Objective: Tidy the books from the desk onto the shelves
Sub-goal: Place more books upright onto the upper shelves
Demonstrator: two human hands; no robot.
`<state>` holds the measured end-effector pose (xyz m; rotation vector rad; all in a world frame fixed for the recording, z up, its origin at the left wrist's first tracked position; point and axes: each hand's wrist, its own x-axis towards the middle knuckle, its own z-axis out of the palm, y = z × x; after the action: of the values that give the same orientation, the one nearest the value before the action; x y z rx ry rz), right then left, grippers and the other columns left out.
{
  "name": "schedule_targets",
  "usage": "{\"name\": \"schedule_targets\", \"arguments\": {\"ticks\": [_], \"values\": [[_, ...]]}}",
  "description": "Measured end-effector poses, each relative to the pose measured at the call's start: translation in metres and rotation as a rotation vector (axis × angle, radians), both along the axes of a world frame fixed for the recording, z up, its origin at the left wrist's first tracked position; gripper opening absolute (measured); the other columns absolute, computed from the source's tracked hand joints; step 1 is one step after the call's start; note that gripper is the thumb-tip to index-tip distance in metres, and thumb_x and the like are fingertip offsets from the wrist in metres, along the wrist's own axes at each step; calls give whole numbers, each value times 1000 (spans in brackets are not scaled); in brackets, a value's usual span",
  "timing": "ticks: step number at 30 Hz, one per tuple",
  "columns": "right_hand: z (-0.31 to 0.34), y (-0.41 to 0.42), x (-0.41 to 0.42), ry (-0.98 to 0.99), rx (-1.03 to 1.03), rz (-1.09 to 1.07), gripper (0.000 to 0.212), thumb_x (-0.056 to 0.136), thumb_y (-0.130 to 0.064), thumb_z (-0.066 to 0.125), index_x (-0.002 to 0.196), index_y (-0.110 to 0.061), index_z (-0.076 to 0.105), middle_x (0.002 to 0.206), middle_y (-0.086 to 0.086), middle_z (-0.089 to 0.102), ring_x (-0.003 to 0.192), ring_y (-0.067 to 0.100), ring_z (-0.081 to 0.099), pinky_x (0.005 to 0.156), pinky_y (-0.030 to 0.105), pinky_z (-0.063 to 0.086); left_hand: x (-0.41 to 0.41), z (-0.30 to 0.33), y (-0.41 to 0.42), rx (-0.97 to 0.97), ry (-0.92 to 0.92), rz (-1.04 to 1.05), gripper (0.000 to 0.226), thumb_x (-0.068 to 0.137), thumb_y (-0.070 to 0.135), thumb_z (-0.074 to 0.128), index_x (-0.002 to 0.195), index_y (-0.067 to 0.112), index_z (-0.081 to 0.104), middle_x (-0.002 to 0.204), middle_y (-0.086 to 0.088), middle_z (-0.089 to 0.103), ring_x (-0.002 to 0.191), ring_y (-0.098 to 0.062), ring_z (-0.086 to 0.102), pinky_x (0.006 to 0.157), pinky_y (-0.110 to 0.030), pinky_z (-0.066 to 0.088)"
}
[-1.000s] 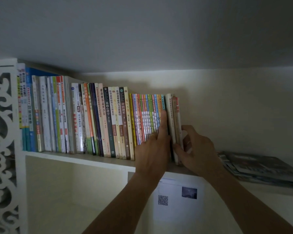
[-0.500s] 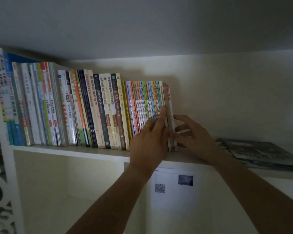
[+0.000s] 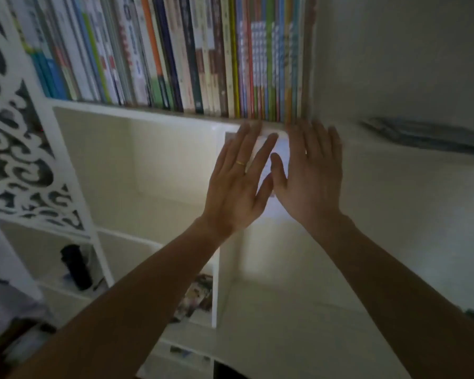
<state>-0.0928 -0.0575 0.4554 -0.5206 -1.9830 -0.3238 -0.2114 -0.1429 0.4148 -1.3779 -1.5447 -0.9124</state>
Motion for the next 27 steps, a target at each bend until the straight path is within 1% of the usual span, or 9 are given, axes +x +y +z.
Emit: {"name": "schedule_targets", "arguments": {"ticks": [2, 5, 10, 13, 16, 19, 21, 24, 27], "values": [[-34, -16, -5, -14, -16, 77, 51, 101, -34, 49, 145, -7, 49, 159, 16, 35, 151, 34, 26, 120, 49, 28, -3, -32, -22, -67, -32, 8, 49, 107, 31, 47, 148, 5, 51, 160, -23, 36, 153, -37, 28, 120, -54, 31], [-96, -38, -14, -113, -190, 167, 50, 102, -29, 49, 148, -9, 44, 164, 13, 27, 155, 29, 16, 122, 45, 27, -15, -97, -62, -164, -185, 42, 41, 103, 24, 56, 139, 7, 61, 154, -19, 46, 144, -33, 44, 118, -47, 35], [-216, -84, -30, -319, -473, 306, 44, 101, -24, 53, 142, -7, 48, 153, 13, 43, 147, 28, 34, 115, 44, 39, -47, -233, -131, -302, -711, 205, 24, 101, 28, 52, 117, 15, 66, 122, -5, 63, 110, -24, 60, 94, -42, 52], [-292, -125, -48, -475, -715, 388, 46, 101, -28, 55, 143, -12, 45, 144, 6, 49, 137, 19, 44, 110, 35, 46, -70, -304, -157, -437, -1145, 360, 27, 102, 35, 56, 123, 20, 63, 126, -3, 60, 120, -23, 56, 101, -36, 45], [-362, -155, -81, -686, -964, 377, 54, 104, -45, 44, 150, -20, 35, 150, -2, 42, 141, 13, 38, 116, 29, 36, -101, -361, -169, -487, -1459, 464, 41, 98, 39, 63, 132, 17, 56, 133, -9, 54, 125, -30, 50, 103, -42, 44], [-417, -155, -127, -756, -1224, 240, 61, 104, -51, 38, 155, -18, 28, 157, 0, 36, 147, 17, 31, 119, 31, 26, -141, -403, -170, -493, -1587, 560, 47, 97, 39, 64, 136, 15, 53, 136, -15, 50, 127, -35, 48, 106, -45, 41], [-448, -142, -159, -727, -1305, 151, 60, 104, -48, 42, 154, -18, 28, 154, 4, 38, 144, 21, 35, 115, 34, 30, -167, -426, -165, -496, -1628, 571, 51, 96, 39, 65, 138, 14, 50, 137, -19, 48, 128, -38, 47, 107, -46, 39], [-483, -118, -197, -661, -1268, 98, 57, 101, -47, 47, 151, -25, 31, 144, 5, 46, 134, 26, 45, 107, 42, 42, -197, -457, -153, -519, -1642, 557, 57, 95, 44, 65, 139, 12, 48, 137, -20, 48, 127, -40, 46, 106, -47, 39], [-510, -99, -219, -701, -1182, -60, 55, 97, -50, 47, 144, -21, 40, 140, 13, 43, 129, 36, 44, 103, 47, 40, -215, -470, -140, -510, -1674, 584, 72, 93, 52, 65, 144, 6, 44, 137, -20, 51, 127, -40, 49, 102, -43, 41]]}}
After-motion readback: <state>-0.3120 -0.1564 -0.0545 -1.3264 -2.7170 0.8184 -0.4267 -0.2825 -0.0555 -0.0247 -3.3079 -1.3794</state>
